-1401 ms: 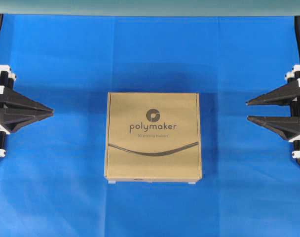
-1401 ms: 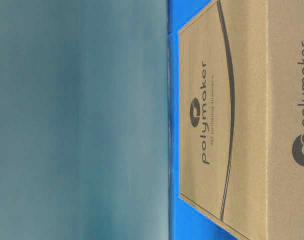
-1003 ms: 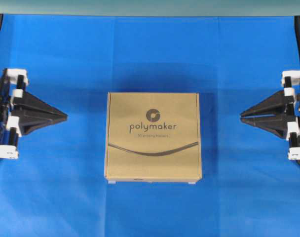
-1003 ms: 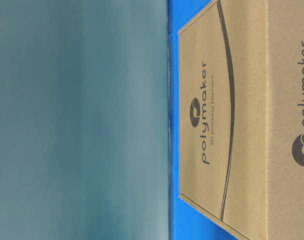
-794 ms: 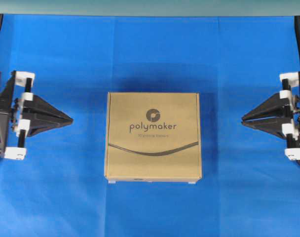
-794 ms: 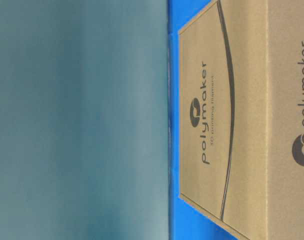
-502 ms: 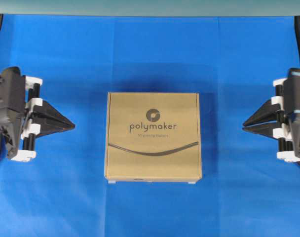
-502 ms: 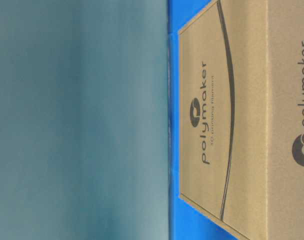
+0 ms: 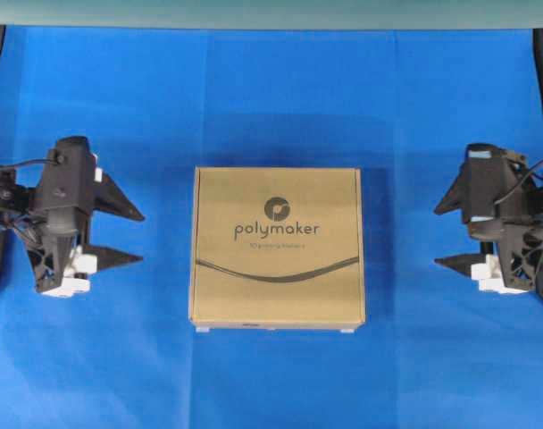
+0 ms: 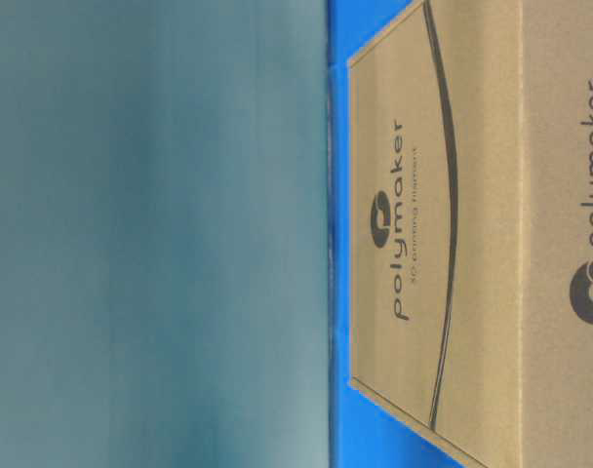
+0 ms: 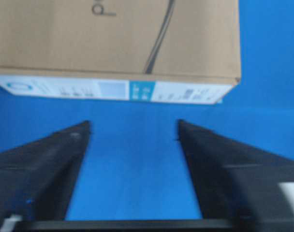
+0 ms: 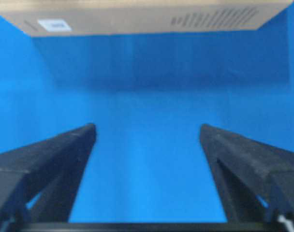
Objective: Lift up the cardboard box by clamping it between your arms.
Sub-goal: 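Move both grippers inward toward the left and right sides of the box, then press both grippers against opposite sides of the polymaker box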
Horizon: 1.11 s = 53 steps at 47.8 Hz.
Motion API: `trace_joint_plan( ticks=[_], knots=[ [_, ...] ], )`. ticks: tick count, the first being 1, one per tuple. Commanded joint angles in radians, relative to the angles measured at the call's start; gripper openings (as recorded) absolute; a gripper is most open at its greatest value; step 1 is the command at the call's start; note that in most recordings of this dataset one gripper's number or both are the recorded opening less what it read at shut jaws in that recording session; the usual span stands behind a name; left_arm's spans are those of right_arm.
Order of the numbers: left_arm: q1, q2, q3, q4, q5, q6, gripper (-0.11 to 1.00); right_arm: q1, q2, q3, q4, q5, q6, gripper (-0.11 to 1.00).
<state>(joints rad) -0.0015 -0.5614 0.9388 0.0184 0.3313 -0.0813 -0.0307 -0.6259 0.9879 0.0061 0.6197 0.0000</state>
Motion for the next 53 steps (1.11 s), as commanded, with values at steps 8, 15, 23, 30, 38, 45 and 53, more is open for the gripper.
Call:
trace_joint_plan(
  ticks=[8, 15, 23, 30, 38, 45, 53],
  knots=[
    [0.009, 0.055, -0.018, 0.003, 0.0, -0.018, 0.86, -0.018, 0.072, -0.017, -0.003, 0.012, -0.012, 1.0],
    [0.02, 0.106, -0.009, 0.003, -0.006, -0.023, 0.86, -0.021, 0.123, -0.015, -0.005, -0.029, -0.014, 0.99],
    [0.026, 0.19, -0.008, 0.003, -0.021, -0.014, 0.86, -0.021, 0.206, -0.002, -0.005, -0.135, -0.012, 0.99],
    [0.026, 0.259, -0.011, 0.003, -0.084, -0.009, 0.86, -0.021, 0.29, -0.008, -0.005, -0.225, -0.014, 0.99],
    [0.026, 0.345, -0.02, 0.003, -0.153, -0.006, 0.86, -0.021, 0.374, -0.012, -0.005, -0.313, -0.015, 0.99],
    [0.028, 0.402, -0.049, 0.003, -0.187, -0.005, 0.86, -0.021, 0.443, -0.032, -0.005, -0.362, -0.017, 0.99],
    [0.026, 0.459, -0.095, 0.003, -0.187, 0.011, 0.86, -0.023, 0.514, -0.066, -0.005, -0.4, -0.02, 0.99]
  ],
)
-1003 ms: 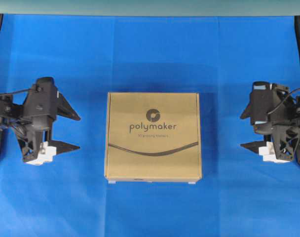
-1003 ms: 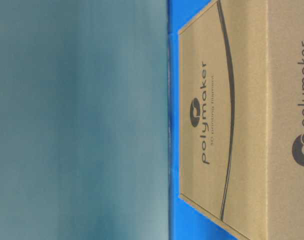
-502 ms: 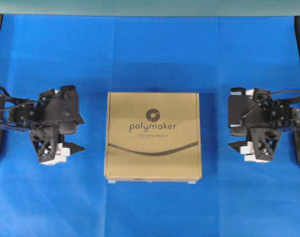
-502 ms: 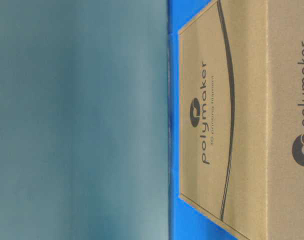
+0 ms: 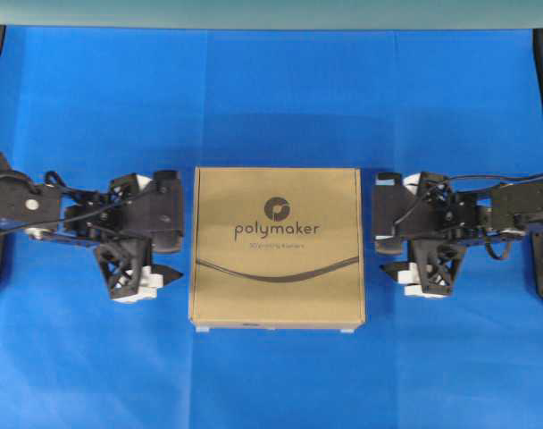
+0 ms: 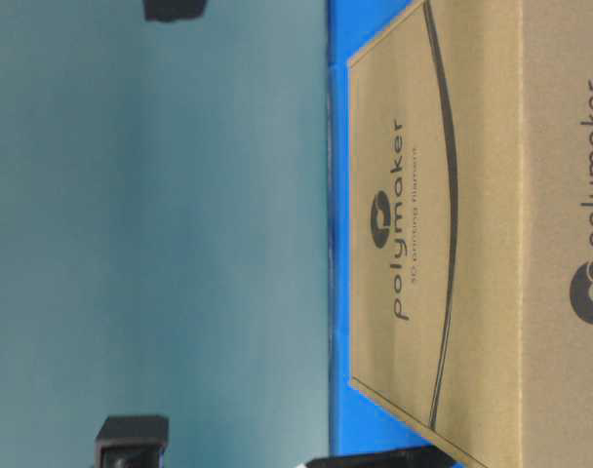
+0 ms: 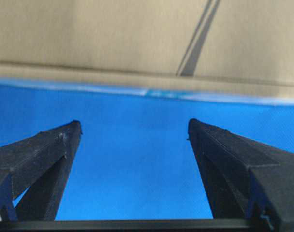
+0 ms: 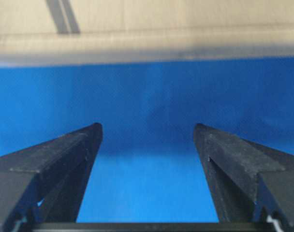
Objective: Lift up the cardboard box by clamping it between your arms.
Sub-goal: 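Press both grippers against opposite sides of the polymaker box, then squeeze the box between both grippers and raise it off the table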
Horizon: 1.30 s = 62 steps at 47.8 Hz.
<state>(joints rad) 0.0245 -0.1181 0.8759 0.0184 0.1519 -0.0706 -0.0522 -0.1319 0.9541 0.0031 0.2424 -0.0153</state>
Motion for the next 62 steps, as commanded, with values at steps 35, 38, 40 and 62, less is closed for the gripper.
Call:
trace_joint_plan(
  ticks=[35, 38, 40, 62],
  knots=[
    [0.003, 0.084, -0.103, 0.003, 0.018, 0.011, 0.86, 0.0, 0.155, -0.144, 0.002, -0.064, 0.008, 0.99],
    [0.008, 0.083, -0.104, 0.003, 0.018, 0.017, 0.86, 0.0, 0.156, -0.149, 0.002, -0.064, 0.008, 0.99],
    [0.012, 0.081, -0.106, 0.005, 0.018, 0.025, 0.86, 0.0, 0.156, -0.153, 0.002, -0.063, 0.005, 0.99],
    [0.011, 0.028, -0.19, 0.003, 0.15, 0.066, 0.86, 0.005, 0.086, -0.229, 0.002, 0.097, 0.003, 0.99]
  ],
)
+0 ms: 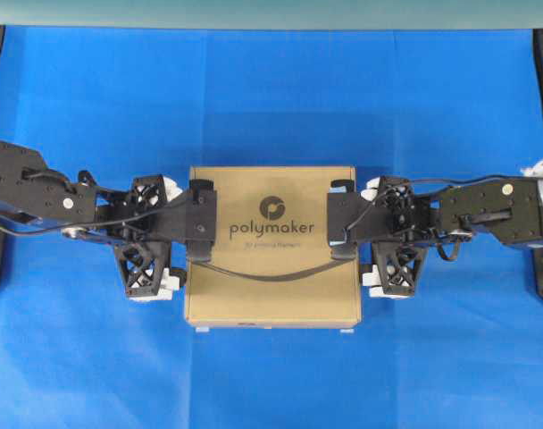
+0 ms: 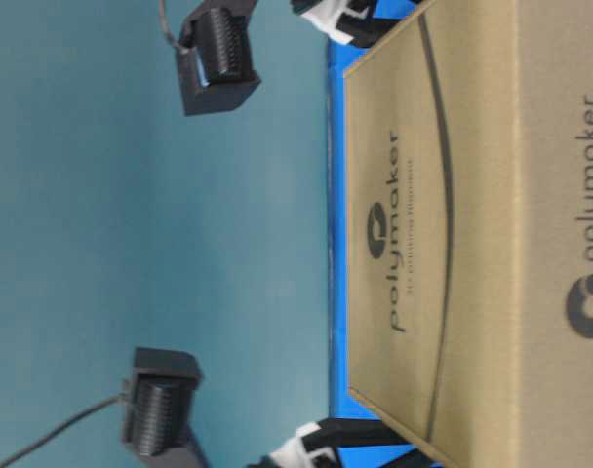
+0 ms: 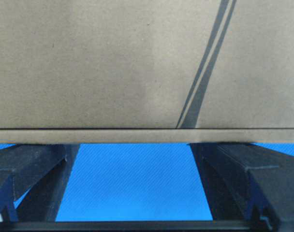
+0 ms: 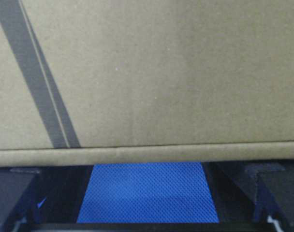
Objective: Lift up the cardboard box by clamping it between your arms.
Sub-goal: 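Squeeze the box between both grippers and raise it off the table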
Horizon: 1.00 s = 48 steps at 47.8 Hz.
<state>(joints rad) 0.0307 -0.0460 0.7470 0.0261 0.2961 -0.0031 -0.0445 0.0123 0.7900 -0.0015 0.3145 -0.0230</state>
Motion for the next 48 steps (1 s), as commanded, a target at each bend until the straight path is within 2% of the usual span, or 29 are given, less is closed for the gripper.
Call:
trace_joint_plan(
  ticks=[1, 9, 23, 33, 48],
  knots=[
    [0.005, -0.054, -0.064, -0.003, 0.014, -0.002, 0.86, -0.003, -0.067, -0.069, 0.006, 0.04, 0.011, 0.99],
    [0.005, -0.132, -0.103, -0.005, 0.091, -0.003, 0.86, -0.002, -0.146, -0.121, 0.006, 0.163, 0.011, 0.99],
    [0.008, -0.238, -0.199, -0.005, 0.311, -0.002, 0.86, -0.002, -0.27, -0.239, 0.009, 0.408, 0.017, 0.99],
    [0.015, -0.27, -0.31, -0.003, 0.428, 0.002, 0.86, -0.002, -0.29, -0.318, 0.011, 0.548, 0.018, 0.99],
    [0.026, -0.273, -0.459, -0.003, 0.617, 0.003, 0.86, -0.002, -0.295, -0.492, 0.023, 0.742, 0.018, 0.99]
  ],
)
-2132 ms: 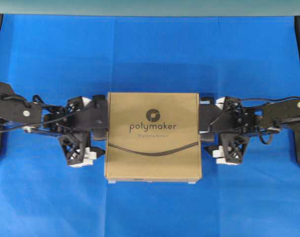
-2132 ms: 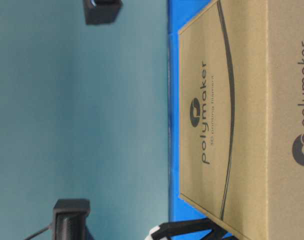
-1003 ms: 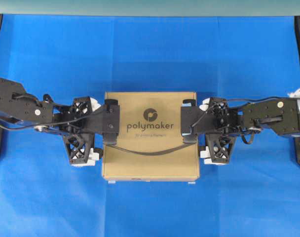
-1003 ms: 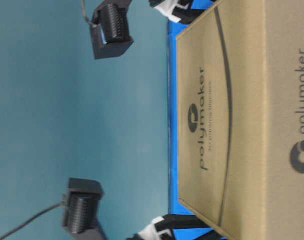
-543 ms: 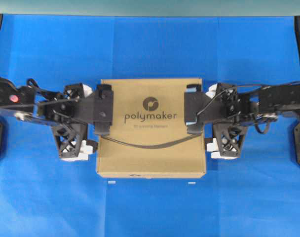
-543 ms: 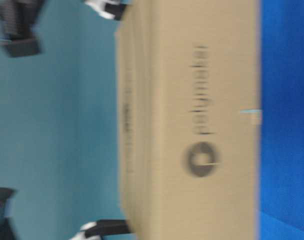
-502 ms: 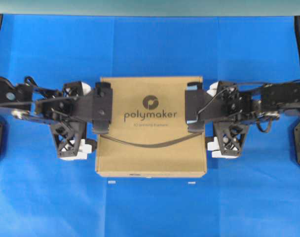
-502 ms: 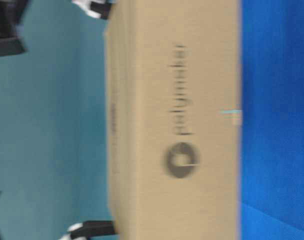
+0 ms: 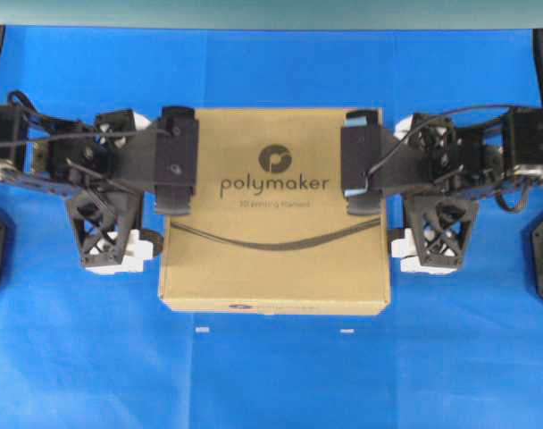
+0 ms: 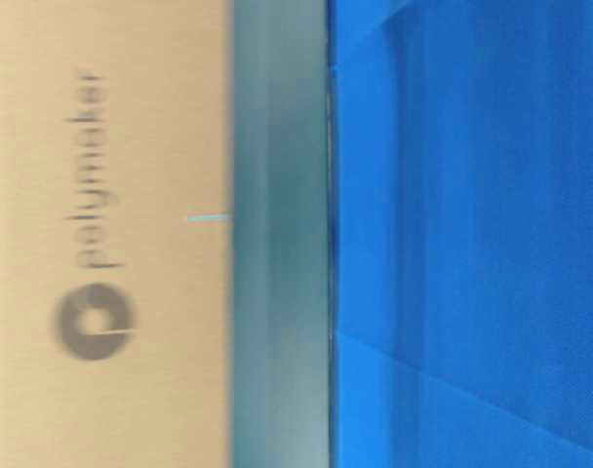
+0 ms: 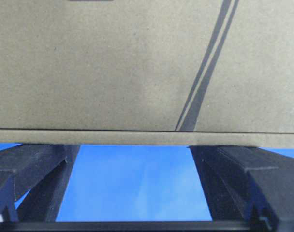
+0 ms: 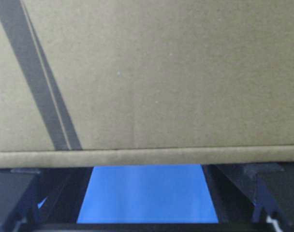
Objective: Lift up the cardboard box by clamping it between your arms.
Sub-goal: 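Squeeze the box between both grippers and raise it off the table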
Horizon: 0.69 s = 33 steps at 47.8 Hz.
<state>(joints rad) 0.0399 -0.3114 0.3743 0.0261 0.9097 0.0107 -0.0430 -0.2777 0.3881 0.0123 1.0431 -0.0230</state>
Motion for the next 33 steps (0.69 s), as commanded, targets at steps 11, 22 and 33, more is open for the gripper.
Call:
trace_joint_plan(
  ticks=[11, 22, 33],
  knots=[
    [0.017, -0.006, -0.161, 0.0, 0.057, -0.011, 0.86, -0.003, -0.002, -0.166, 0.009, 0.129, 0.02, 0.99],
    [0.017, 0.005, -0.193, 0.0, 0.089, -0.009, 0.86, -0.006, 0.0, -0.144, 0.008, 0.133, 0.02, 0.99],
    [0.017, 0.005, -0.193, 0.0, 0.091, -0.009, 0.86, -0.008, -0.006, -0.143, 0.006, 0.135, 0.02, 0.99]
  ],
)
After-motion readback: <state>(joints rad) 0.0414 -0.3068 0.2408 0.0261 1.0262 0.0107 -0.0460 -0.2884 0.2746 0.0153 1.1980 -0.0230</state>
